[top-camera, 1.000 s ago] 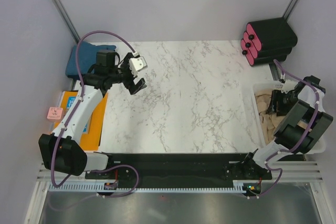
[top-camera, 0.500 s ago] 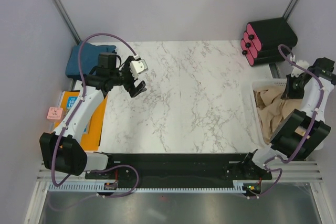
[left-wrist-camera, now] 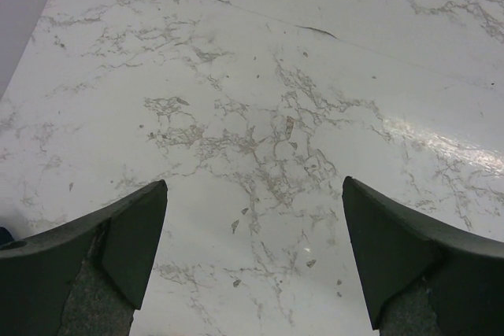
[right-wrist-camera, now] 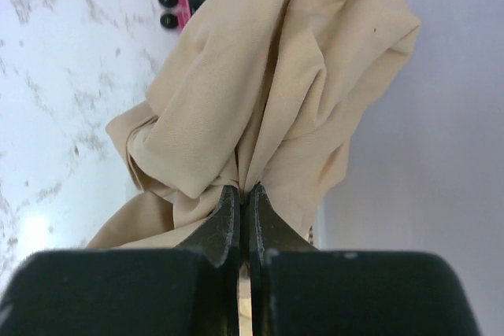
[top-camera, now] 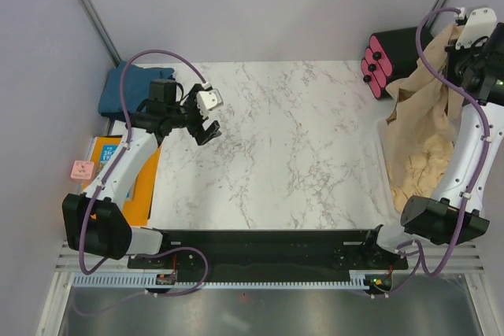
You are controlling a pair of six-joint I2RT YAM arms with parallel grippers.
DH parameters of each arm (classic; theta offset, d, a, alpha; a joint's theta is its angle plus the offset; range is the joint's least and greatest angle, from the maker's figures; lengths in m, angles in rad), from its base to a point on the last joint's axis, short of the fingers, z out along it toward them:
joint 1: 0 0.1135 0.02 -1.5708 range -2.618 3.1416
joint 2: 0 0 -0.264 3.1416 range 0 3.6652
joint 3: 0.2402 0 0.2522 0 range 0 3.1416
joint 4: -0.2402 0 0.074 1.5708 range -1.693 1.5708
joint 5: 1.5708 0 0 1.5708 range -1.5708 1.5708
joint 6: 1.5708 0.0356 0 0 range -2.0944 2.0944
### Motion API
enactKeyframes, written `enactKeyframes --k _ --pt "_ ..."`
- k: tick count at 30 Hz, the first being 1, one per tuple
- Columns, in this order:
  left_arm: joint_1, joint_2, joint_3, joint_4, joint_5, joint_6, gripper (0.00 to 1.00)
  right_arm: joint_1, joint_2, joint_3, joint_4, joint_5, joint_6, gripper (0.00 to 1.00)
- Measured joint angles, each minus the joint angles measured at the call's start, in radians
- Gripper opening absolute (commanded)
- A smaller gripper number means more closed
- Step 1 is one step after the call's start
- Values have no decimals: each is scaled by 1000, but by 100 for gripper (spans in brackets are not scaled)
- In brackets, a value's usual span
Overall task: Fold and stack the t-shirts
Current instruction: Move the tshirt to the center of the board
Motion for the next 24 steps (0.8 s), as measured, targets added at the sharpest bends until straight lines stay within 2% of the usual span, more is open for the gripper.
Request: enactKeyframes --k 6,11,18,24 --pt "0 0 -47 105 -28 -38 100 134 31 176 59 46 42 0" --pt "0 3 -70 221 -85 -87 100 272 64 230 134 57 54 0" --pt "-4 48 -105 436 -145 -136 100 582 178 229 149 68 11 0" --pt "-15 81 -116 545 -186 -163 100 827 283 242 161 60 -19 0"
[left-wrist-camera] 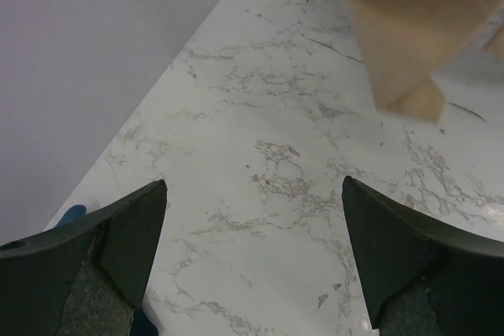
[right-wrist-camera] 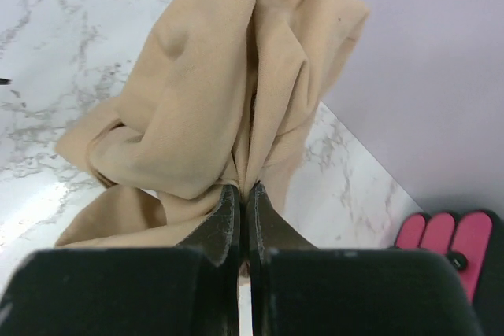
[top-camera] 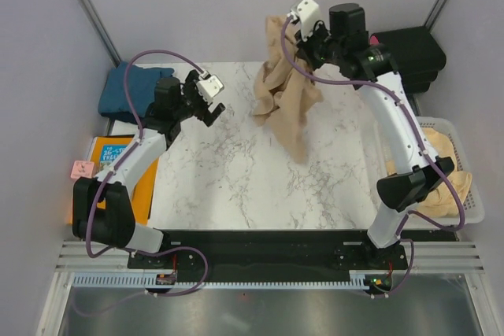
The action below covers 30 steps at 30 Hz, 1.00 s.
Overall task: Fold and stack the t-shirts
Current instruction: Move the tshirt to the center of the board
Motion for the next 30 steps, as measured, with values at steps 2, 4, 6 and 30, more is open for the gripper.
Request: enactKeyframes --k 2,4,6,30 --pt "-2 0 -7 38 -17 -3 100 49 15 3 15 -1 -3 5" --pt "-2 0 -18 68 -29 -4 100 84 21 -1 31 26 -12 59" --pt "-2 0 -35 89 -45 -4 100 101 20 -32 61 68 -27 72" --pt "-62 30 -96 -62 188 44 100 -36 -30 -644 42 15 -151 87"
